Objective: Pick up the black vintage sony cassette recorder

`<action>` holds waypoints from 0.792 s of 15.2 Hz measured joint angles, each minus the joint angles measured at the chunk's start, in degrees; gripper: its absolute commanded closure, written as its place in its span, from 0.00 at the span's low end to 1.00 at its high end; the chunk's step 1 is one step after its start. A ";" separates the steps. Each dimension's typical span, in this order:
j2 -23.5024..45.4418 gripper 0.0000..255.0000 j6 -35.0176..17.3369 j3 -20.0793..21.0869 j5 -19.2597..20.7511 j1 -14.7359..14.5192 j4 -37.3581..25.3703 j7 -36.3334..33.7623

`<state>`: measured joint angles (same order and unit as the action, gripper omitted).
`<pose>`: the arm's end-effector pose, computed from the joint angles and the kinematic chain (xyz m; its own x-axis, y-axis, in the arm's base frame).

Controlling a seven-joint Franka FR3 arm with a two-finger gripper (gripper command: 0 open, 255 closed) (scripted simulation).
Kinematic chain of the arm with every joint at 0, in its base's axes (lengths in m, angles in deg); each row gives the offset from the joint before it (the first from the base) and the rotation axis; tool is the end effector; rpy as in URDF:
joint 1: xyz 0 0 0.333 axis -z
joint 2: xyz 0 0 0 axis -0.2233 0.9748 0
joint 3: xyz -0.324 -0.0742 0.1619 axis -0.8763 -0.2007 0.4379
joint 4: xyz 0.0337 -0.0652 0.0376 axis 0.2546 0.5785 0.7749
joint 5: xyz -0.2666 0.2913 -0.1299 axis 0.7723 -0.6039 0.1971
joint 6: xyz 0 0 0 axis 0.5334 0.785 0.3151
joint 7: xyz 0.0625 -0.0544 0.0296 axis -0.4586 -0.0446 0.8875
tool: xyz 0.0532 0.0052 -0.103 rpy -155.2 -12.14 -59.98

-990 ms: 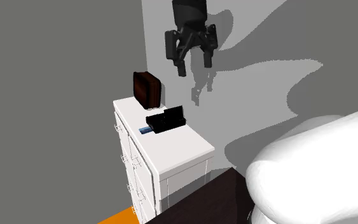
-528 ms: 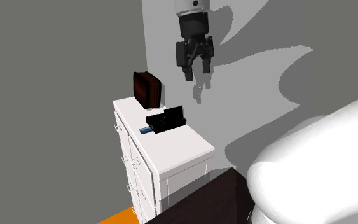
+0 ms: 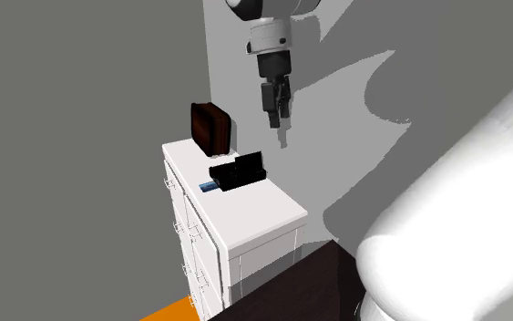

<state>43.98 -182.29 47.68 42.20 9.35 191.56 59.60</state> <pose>0.4265 -0.0851 0.5194 0.8067 0.5677 -0.1641 0.5692 -0.8211 -0.0427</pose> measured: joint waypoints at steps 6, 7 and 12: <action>13.83 0.00 -5.75 -3.58 -1.93 -1.45 -6.94 16.91; 16.02 0.00 -6.46 -3.64 -2.52 -1.74 -8.15 19.33; 28.63 0.00 -8.94 -3.63 -5.70 -1.50 -16.99 32.63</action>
<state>72.61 -191.23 44.05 36.50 7.85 174.58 92.23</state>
